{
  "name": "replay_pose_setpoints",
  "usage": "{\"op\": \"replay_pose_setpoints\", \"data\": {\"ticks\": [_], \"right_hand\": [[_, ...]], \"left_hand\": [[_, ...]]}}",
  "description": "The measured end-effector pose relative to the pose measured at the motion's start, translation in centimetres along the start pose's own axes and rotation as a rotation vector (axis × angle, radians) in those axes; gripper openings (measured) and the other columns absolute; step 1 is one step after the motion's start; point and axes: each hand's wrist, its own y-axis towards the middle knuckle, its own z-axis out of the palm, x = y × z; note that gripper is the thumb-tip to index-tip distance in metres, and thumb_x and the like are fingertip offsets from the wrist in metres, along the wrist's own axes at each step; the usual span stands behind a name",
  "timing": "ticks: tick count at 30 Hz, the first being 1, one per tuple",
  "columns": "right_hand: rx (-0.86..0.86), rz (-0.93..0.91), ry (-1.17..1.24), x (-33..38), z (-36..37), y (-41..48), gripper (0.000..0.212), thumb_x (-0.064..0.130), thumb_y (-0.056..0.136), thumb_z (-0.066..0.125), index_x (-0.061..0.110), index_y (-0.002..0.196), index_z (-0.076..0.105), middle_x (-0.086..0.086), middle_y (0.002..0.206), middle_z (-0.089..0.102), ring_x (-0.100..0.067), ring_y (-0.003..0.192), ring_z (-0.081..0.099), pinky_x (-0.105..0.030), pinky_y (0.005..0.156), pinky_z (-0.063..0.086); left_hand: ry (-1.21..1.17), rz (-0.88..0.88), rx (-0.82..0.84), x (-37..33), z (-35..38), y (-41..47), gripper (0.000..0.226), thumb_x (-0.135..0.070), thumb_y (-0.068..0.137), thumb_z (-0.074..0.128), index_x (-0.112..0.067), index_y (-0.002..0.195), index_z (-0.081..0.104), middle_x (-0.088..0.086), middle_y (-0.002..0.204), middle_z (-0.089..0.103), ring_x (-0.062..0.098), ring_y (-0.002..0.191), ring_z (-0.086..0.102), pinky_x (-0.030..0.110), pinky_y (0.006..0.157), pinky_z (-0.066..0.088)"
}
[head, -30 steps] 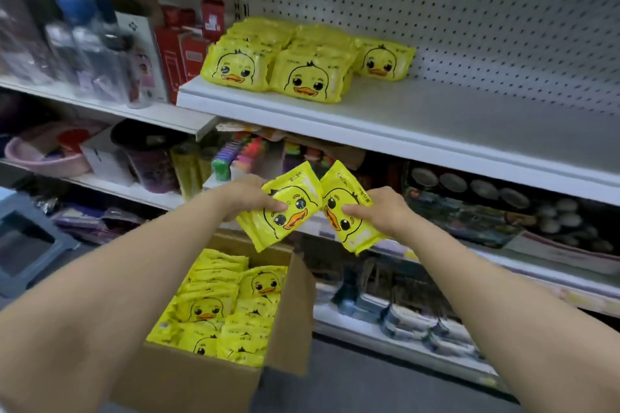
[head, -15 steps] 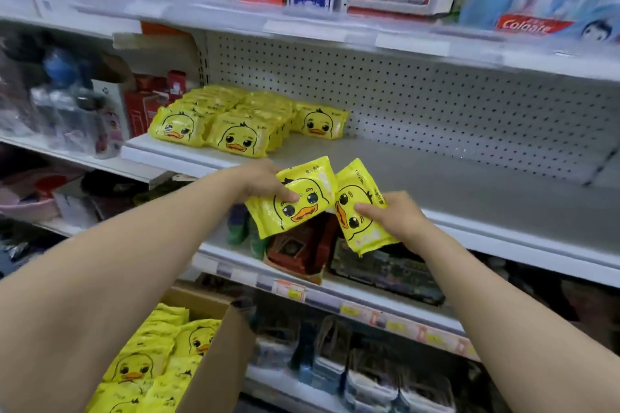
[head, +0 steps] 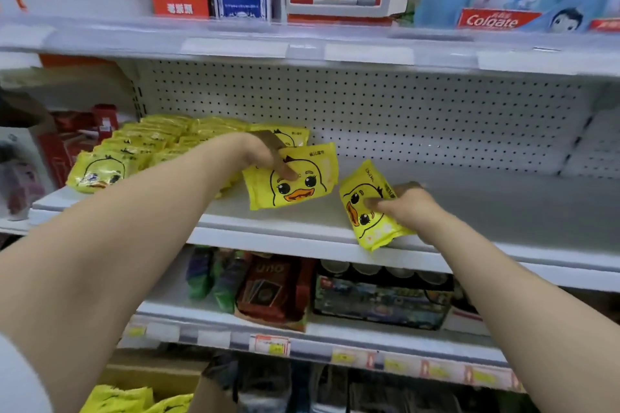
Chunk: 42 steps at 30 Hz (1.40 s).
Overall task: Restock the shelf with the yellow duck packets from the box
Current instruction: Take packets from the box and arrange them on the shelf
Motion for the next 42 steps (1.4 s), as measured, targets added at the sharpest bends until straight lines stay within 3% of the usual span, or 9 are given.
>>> {"op": "replay_pose_setpoints", "data": {"ticks": [7, 10, 16, 22, 26, 29, 32, 35, 42], "right_hand": [[-0.032, -0.054, -0.412, 3.9, 1.1, 4.1, 0.043, 0.052, 0.085, 0.069, 0.015, 0.109, 0.069, -0.003, 0.112, 0.069, -0.025, 0.109, 0.062, -0.026, 0.080, 0.047], [-0.128, -0.165, 0.111, 5.5, 1.9, 4.8, 0.044, 0.050, 0.096, 0.055, 0.011, 0.113, 0.070, -0.007, 0.120, 0.069, -0.024, 0.116, 0.062, -0.041, 0.102, 0.048], [-0.049, -0.201, 0.517, 7.5, 5.6, 6.2, 0.014, 0.023, 0.096, 0.065, 0.012, 0.096, 0.073, -0.014, 0.099, 0.072, -0.016, 0.082, 0.071, -0.028, 0.067, 0.060], [-0.407, -0.176, 0.520, 7.6, 7.6, 8.7, 0.014, 0.019, 0.096, 0.062, 0.010, 0.091, 0.071, -0.009, 0.086, 0.071, -0.019, 0.073, 0.066, -0.024, 0.059, 0.057], [-0.647, -0.079, 0.495, 7.8, 8.7, 9.8, 0.016, 0.021, 0.099, 0.051, 0.014, 0.098, 0.065, -0.001, 0.087, 0.065, -0.026, 0.080, 0.066, -0.021, 0.057, 0.055], [-0.714, -0.058, 0.436, 8.0, 9.6, 10.3, 0.018, 0.022, 0.102, 0.045, 0.013, 0.101, 0.060, 0.006, 0.078, 0.056, -0.026, 0.075, 0.062, -0.049, 0.074, 0.057], [-0.779, -0.112, 0.355, 8.0, 10.1, 10.5, 0.024, 0.024, 0.105, 0.040, 0.006, 0.106, 0.057, 0.002, 0.078, 0.056, -0.030, 0.079, 0.055, -0.041, 0.073, 0.047], [-0.797, -0.162, 0.227, 7.7, 9.9, 10.3, 0.029, 0.024, 0.106, 0.039, 0.001, 0.101, 0.056, 0.000, 0.074, 0.053, -0.025, 0.073, 0.046, -0.032, 0.060, 0.021], [-0.728, -0.291, 0.226, 8.2, 8.6, 11.1, 0.026, 0.023, 0.103, 0.050, 0.011, 0.081, 0.055, 0.012, 0.068, 0.048, -0.002, 0.064, 0.046, -0.009, 0.056, 0.033]], "left_hand": [[0.089, 0.139, 0.167, 1.2, -2.8, 4.6, 0.048, -0.048, 0.063, 0.085, -0.027, 0.105, 0.072, -0.008, 0.096, 0.076, 0.016, 0.093, 0.072, 0.040, 0.096, 0.052], [0.065, 0.165, 0.174, 1.8, -3.5, 6.5, 0.043, -0.039, 0.068, 0.086, -0.024, 0.106, 0.072, -0.004, 0.094, 0.076, 0.017, 0.088, 0.073, 0.039, 0.089, 0.056], [-0.021, 0.189, 0.181, 2.9, -4.3, 9.0, 0.041, -0.029, 0.071, 0.085, -0.021, 0.109, 0.071, -0.001, 0.097, 0.076, 0.017, 0.088, 0.073, 0.036, 0.084, 0.058], [-0.375, 0.259, -0.036, 4.1, -3.0, 10.4, 0.027, -0.029, 0.074, 0.083, -0.020, 0.097, 0.072, -0.008, 0.084, 0.073, 0.000, 0.066, 0.068, 0.013, 0.053, 0.051], [-0.954, 0.197, -0.198, 5.0, -0.4, 11.8, 0.041, -0.045, 0.076, 0.079, -0.012, 0.098, 0.068, 0.004, 0.102, 0.072, 0.017, 0.092, 0.069, 0.034, 0.085, 0.055], [-0.728, 0.193, -0.557, 4.7, 2.0, 12.5, 0.041, -0.045, 0.093, 0.060, -0.017, 0.066, 0.044, -0.003, 0.067, 0.049, 0.014, 0.064, 0.045, 0.029, 0.062, 0.037], [-0.357, 0.303, -0.815, 5.2, 3.3, 12.5, 0.041, -0.056, 0.097, 0.041, -0.025, 0.072, 0.030, -0.008, 0.058, 0.041, 0.021, 0.056, 0.042, 0.031, 0.054, 0.033], [-0.273, 0.335, -0.857, 5.8, 3.2, 12.8, 0.030, -0.057, 0.098, 0.036, -0.033, 0.081, 0.029, -0.008, 0.057, 0.044, 0.023, 0.056, 0.047, 0.029, 0.049, 0.034], [-0.794, 0.451, -0.743, 5.9, 1.6, 12.5, 0.046, -0.040, 0.095, 0.058, -0.017, 0.064, 0.033, -0.003, 0.056, 0.029, 0.010, 0.052, 0.028, 0.026, 0.051, 0.029]]}}
